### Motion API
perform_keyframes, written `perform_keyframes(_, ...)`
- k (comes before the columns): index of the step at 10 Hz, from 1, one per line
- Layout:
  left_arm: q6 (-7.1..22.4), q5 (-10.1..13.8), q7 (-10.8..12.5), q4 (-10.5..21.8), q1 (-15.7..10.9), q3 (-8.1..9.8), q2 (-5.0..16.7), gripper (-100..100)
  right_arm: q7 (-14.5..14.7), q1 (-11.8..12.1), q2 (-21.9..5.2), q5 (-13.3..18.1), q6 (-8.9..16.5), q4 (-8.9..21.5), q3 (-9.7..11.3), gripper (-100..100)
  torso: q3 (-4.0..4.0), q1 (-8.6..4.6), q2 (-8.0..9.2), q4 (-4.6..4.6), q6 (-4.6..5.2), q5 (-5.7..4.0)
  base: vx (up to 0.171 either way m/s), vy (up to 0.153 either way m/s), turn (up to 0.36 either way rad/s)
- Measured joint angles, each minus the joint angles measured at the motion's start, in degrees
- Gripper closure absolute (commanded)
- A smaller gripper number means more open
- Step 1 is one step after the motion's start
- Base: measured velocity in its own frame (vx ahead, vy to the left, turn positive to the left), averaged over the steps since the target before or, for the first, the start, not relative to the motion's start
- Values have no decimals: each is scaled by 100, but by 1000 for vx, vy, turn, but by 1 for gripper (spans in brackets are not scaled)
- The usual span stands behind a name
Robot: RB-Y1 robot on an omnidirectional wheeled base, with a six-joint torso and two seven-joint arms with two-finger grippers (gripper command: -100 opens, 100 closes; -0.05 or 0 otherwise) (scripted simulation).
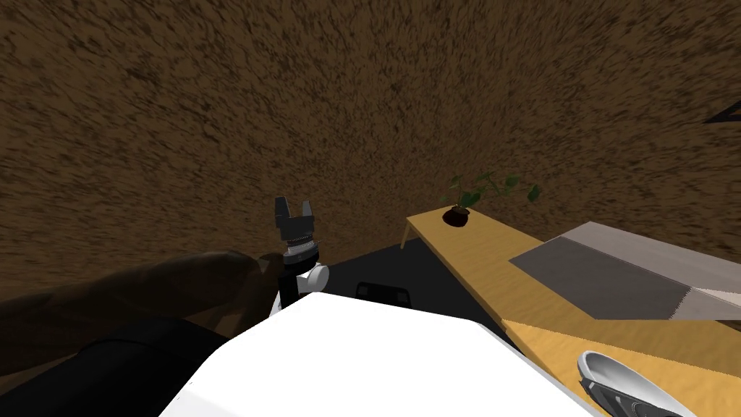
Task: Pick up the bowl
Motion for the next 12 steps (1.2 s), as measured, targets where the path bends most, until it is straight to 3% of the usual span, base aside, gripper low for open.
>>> perform_keyframes(2,0,0,0,0,0,0,0,0,-42,5,-22,288,45,-78,12,100,5,-4,9,2,-2,-4,17,-1,-147)
perform_keyframes(4,0,0,0,0,1,0,0,0,-319,-20,-89,601,9,-319,-204,100,-3,2,-5,-1,-1,-3,41,7,-108)
perform_keyframes(6,0,0,0,0,0,0,0,0,-339,-99,-17,948,-45,-206,-240,100,0,-5,-2,2,-12,-6,29,-5,-143)
perform_keyframes(8,0,0,0,0,0,0,0,0,-497,-242,38,1296,-205,-196,-507,100,-7,-5,-14,-1,-9,-7,39,7,-101)
perform_keyframes(11,0,0,0,0,0,0,0,0,-574,-236,28,1759,-183,-260,-531,100,1,-9,-2,5,-21,-12,16,1,-95)
perform_keyframes(12,0,0,0,0,1,1,0,0,-842,-250,-53,1946,-140,-518,-565,100,-5,-6,-13,2,-13,-10,56,14,-205)
